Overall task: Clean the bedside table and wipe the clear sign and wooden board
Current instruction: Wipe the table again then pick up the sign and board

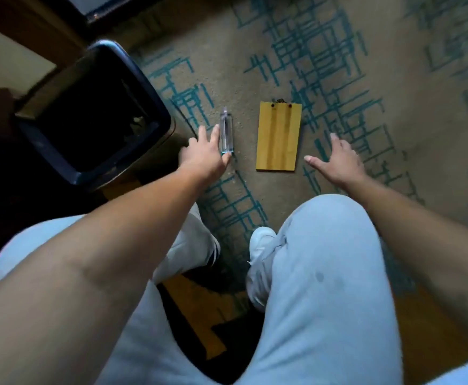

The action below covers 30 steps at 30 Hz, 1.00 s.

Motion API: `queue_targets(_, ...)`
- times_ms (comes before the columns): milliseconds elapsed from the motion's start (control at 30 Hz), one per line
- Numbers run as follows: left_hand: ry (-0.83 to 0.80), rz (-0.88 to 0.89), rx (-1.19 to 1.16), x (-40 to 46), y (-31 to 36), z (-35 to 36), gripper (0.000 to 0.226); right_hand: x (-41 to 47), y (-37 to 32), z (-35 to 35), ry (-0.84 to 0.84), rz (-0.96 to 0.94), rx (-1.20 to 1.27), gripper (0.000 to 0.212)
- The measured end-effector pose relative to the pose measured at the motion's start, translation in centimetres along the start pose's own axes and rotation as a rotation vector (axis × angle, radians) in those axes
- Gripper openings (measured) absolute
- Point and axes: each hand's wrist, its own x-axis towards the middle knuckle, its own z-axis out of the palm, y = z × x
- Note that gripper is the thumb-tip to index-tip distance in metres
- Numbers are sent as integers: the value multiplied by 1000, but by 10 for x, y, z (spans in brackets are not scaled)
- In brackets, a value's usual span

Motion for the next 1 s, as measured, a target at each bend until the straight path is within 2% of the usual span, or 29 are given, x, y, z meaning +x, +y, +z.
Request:
queue_targets(233, 34, 20, 5, 88, -7, 51, 77, 93, 1, 50, -142, -34, 130, 100)
queue_targets(400, 170, 12, -20, 124, -5, 69, 70, 131, 2, 75, -79, -78, 137, 99)
queue_targets(600, 313, 31, -68, 144, 2, 81, 48, 159, -3, 97, -34, -32, 238, 97)
queue_targets(733, 299, -39, -119, 146, 12, 83, 38, 161, -5, 108, -39, -51, 296, 86)
queue_targets(900, 323, -53, -153, 137, 21, 87, 30, 154, -6, 125, -1, 13, 397, 98)
queue_targets(1000, 306, -78, -142, 131, 20, 93, 23, 152, -12, 135, 18, 79, 469, 93)
